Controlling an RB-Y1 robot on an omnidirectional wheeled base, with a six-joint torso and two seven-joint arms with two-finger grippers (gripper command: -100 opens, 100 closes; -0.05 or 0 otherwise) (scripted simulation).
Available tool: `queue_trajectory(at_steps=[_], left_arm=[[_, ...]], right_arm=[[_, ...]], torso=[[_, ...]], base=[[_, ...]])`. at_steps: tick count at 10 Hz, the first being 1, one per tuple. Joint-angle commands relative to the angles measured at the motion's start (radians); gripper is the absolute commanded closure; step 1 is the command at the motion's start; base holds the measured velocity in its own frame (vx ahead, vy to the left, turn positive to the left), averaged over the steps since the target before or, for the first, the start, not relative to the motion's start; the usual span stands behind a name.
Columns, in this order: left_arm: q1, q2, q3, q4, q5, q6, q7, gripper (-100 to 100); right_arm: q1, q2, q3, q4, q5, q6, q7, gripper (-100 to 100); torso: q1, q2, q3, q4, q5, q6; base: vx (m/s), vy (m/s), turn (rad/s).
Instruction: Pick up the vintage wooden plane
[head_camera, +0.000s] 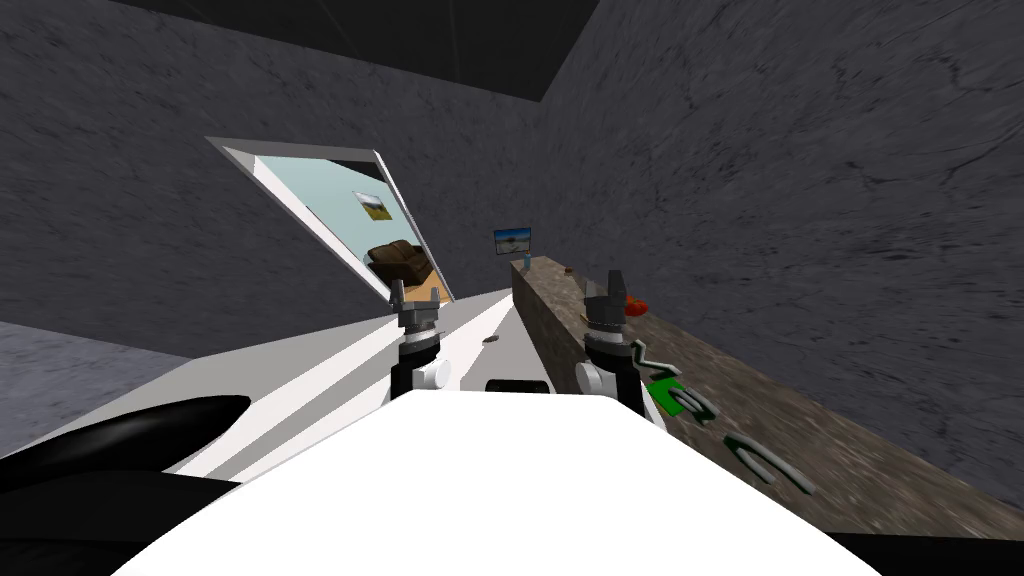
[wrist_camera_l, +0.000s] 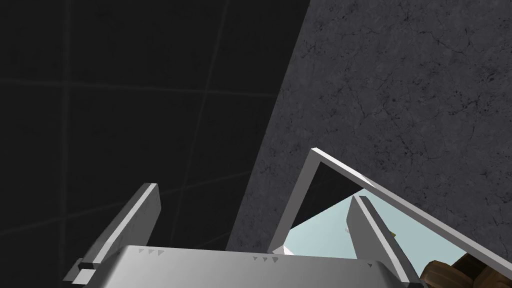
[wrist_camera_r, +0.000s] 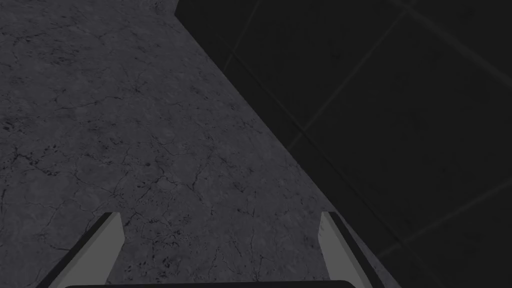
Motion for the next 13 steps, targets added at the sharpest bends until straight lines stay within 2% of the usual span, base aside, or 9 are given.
queue_trajectory(at_steps=[1,3,6,7,9,10,12,13], left_arm=[[0.0,0.0,0.0,0.0,0.0,0.0,0.0,0],[0.0,0.0,0.0,0.0,0.0,0.0,0.0,0],[0.0,0.0,0.0,0.0,0.0,0.0,0.0,0],[0.0,0.0,0.0,0.0,0.0,0.0,0.0,0],[0.0,0.0,0.0,0.0,0.0,0.0,0.0,0],[0.0,0.0,0.0,0.0,0.0,0.0,0.0,0],[0.0,0.0,0.0,0.0,0.0,0.0,0.0,0],[0.0,0.0,0.0,0.0,0.0,0.0,0.0,0]], right_arm=[[-0.015,-0.031,-0.002,0.012,-0.001,0.012,-0.005,-100],[-0.052,-0.075,-0.006,0.038,-0.005,0.039,-0.018,-100],[-0.138,-0.137,-0.017,0.103,-0.015,0.106,-0.05,-100],[-0.141,-0.137,-0.017,0.103,-0.015,0.106,-0.05,-100],[-0.205,-0.175,-0.027,0.16,-0.026,0.165,-0.078,-100],[-0.219,-0.175,-0.027,0.16,-0.026,0.165,-0.078,-100],[-0.287,-0.21,-0.04,0.226,-0.039,0.23,-0.113,-100],[-0.306,-0.21,-0.04,0.228,-0.039,0.233,-0.113,-100]], torso=[[0.0,0.0,0.0,0.0,0.0,0.0],[-0.001,0.0,0.0,0.0,0.0,0.0],[-0.001,0.001,0.0,0.0,0.0,0.0],[-0.001,0.001,0.0,0.0,0.0,0.0],[0.0,0.001,0.0,0.0,0.0,0.0],[-0.001,0.001,0.0,0.0,0.0,0.0],[-0.001,0.001,0.0,0.0,0.0,0.0],[-0.001,0.001,0.0,0.0,0.0,0.0]], base=[[-0.003,-0.002,0.01],[-0.01,-0.008,0.02],[-0.019,-0.006,0.036],[-0.017,-0.004,0.012],[-0.019,-0.007,0.033],[-0.019,-0.01,0.016],[-0.022,-0.012,0.034],[-0.021,-0.016,0.015]])
